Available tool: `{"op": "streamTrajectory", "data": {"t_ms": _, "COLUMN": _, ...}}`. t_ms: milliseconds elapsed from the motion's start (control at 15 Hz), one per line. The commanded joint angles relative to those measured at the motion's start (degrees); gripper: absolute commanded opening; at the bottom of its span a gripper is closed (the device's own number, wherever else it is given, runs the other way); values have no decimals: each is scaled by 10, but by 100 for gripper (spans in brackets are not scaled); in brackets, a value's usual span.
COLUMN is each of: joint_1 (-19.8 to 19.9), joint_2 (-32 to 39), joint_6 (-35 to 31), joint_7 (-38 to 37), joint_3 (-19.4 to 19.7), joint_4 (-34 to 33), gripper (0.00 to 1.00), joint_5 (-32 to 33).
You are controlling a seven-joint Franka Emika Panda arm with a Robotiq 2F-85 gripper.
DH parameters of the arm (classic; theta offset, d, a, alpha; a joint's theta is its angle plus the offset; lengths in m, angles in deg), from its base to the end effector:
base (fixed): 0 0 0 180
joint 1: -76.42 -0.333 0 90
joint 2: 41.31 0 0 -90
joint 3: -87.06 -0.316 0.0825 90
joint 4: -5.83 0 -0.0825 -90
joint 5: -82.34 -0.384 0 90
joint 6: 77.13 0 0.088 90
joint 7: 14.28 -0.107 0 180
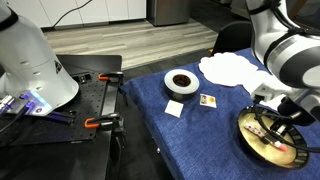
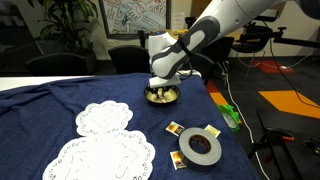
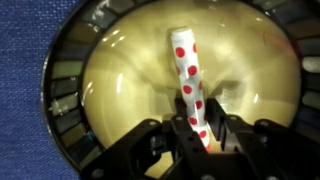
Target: Put the sharpie on the table
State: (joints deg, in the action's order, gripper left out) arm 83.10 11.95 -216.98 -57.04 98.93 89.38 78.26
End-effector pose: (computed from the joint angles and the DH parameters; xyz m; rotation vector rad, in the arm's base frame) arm 0.6925 -0.2037 0.1404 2.6423 -1.5052 0.1445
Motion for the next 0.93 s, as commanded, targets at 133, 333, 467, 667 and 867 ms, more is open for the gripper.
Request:
{"op": "streamTrajectory", "data": {"t_ms": 133, "joint_1": -17, "joint_2": -63, "joint_6": -19, "joint_7": 5, "joint_3": 17, "joint_4": 57, "gripper": 5, "joint_5": -1}}
{"op": "streamTrajectory", "data": {"t_ms": 333, "joint_1": -35, "joint_2": -145, "joint_6": -61, "joint_7": 5, "joint_3": 27, "joint_4": 136, "gripper": 5, "joint_5": 3}}
{"op": "streamTrajectory", "data": {"t_ms": 467, "joint_1": -46, "joint_2": -195, "joint_6": -86, "joint_7": 12, "joint_3": 29, "joint_4": 181, "gripper": 5, "joint_5": 10}}
{"op": "streamTrajectory", "data": {"t_ms": 667, "joint_1": -64, "joint_2": -279, "joint_6": -108, "joint_7": 45, "joint_3": 18, "joint_4": 249, "gripper": 5, "joint_5": 29}}
{"op": "streamTrajectory", "data": {"t_ms": 867, "joint_1": -89, "joint_2": -345, "joint_6": -95, "joint_7": 75, "joint_3": 7, "joint_4": 296, "gripper": 5, "joint_5": 50}}
